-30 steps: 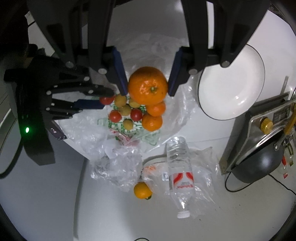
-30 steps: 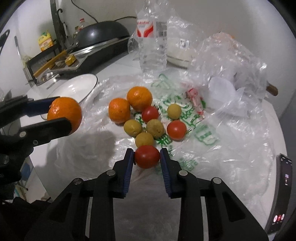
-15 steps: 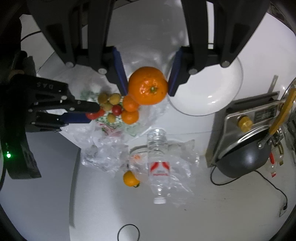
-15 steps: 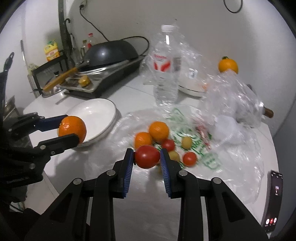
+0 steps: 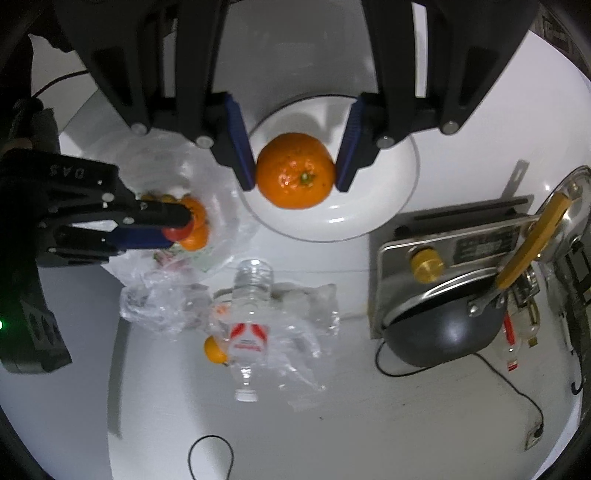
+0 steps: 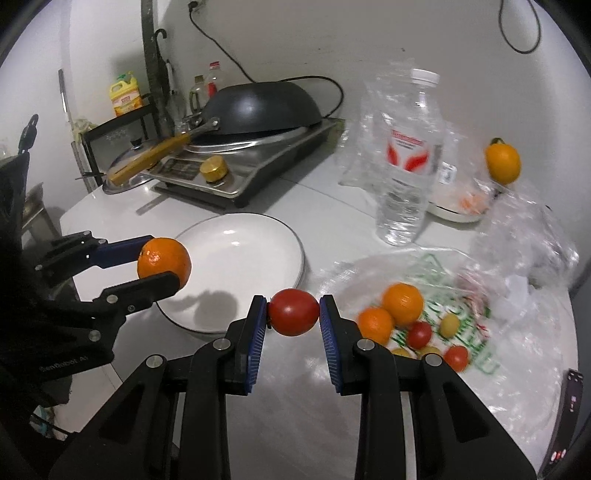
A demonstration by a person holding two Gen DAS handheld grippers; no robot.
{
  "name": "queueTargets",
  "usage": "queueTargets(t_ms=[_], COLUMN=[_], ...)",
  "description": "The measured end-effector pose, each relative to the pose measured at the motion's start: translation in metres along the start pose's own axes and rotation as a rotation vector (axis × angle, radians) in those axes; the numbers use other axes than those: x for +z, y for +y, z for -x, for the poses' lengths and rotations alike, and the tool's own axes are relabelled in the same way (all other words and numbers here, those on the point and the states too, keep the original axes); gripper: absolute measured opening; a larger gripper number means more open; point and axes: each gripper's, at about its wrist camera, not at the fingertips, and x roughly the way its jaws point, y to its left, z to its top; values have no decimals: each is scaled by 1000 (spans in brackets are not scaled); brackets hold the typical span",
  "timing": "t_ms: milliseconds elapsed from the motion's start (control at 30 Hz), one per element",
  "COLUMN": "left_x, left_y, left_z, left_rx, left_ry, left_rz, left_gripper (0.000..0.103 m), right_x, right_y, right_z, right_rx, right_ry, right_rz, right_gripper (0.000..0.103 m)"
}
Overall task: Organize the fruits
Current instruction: 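Carry the orange and the tomato over the white plate with both tools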
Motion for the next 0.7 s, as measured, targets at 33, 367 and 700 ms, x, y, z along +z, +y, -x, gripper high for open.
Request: queueTargets(t_ms=[33, 367, 700], left_x=[-1, -5, -5], left_y=[4, 44, 67], left_z=[-1, -22, -52], left_rx=[6, 52, 62], left_ry=[1, 6, 37], left_rz=[1, 37, 34], left_gripper=[45, 45, 45], right_x=[2, 30, 50], right_y=[3, 32, 43], right_z=[-2, -40, -83], right_rx=[3, 58, 86], right_ry=[0, 8, 38], right_rz=[3, 25, 8], right_gripper=[31, 31, 31])
